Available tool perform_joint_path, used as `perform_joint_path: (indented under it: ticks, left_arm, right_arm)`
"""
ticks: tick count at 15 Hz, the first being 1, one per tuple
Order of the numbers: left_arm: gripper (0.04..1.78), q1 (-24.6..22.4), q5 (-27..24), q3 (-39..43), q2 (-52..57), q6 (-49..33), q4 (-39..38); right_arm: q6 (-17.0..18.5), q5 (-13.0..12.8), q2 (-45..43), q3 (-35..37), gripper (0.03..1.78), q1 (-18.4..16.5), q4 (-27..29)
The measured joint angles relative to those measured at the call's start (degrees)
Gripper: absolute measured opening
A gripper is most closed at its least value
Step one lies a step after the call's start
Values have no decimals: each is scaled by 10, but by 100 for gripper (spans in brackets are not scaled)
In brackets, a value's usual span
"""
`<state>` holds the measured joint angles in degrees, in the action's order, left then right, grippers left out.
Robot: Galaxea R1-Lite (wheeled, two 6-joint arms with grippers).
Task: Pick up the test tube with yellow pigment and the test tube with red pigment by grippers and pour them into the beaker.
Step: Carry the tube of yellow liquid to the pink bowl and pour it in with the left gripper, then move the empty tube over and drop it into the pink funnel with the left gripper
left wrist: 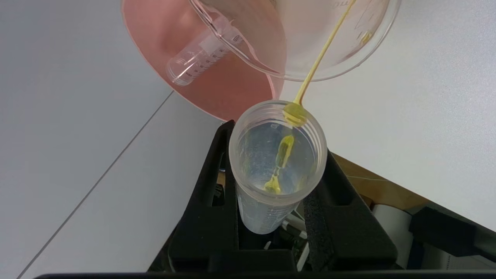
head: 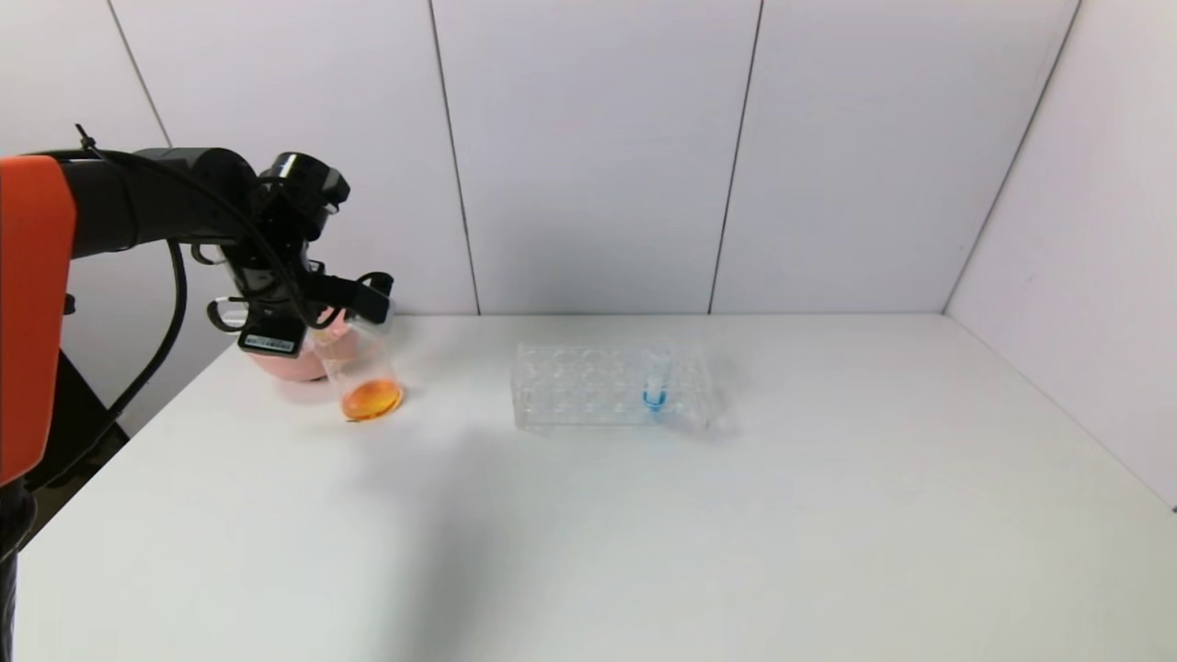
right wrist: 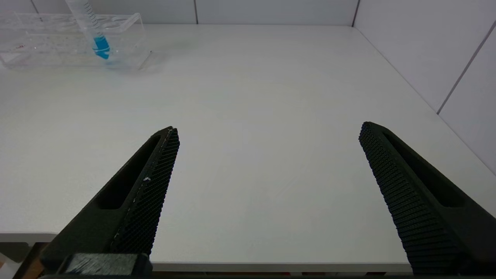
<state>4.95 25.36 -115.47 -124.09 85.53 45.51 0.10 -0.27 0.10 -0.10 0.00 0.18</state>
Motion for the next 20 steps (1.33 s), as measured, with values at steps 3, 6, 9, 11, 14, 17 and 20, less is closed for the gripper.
perform_joint_path:
  ticks: [3,6,9,11,14,17,20]
  left_arm:
    - [49,1,1,0,3,0,0]
    - [49,4,10,0,6,0,1]
    - [49,6,12,0,9,1,1]
    - [49,8,12,0,11,-2,2]
    - [49,8,12,0,15,-14,12]
    - [49,8,8,0,20,-21,15]
    - [49,8,6,0,26,-44,33]
  right_arm:
    - [0,0,0,0,170,0,0]
    - [0,0,0,0,170,0,0]
    - [0,0,0,0,170,0,0]
    - [0,0,0,0,170,0,0]
    - [0,0,0,0,170,0,0]
    - [0,0,0,0,170,0,0]
    - [0,0,0,0,170,0,0]
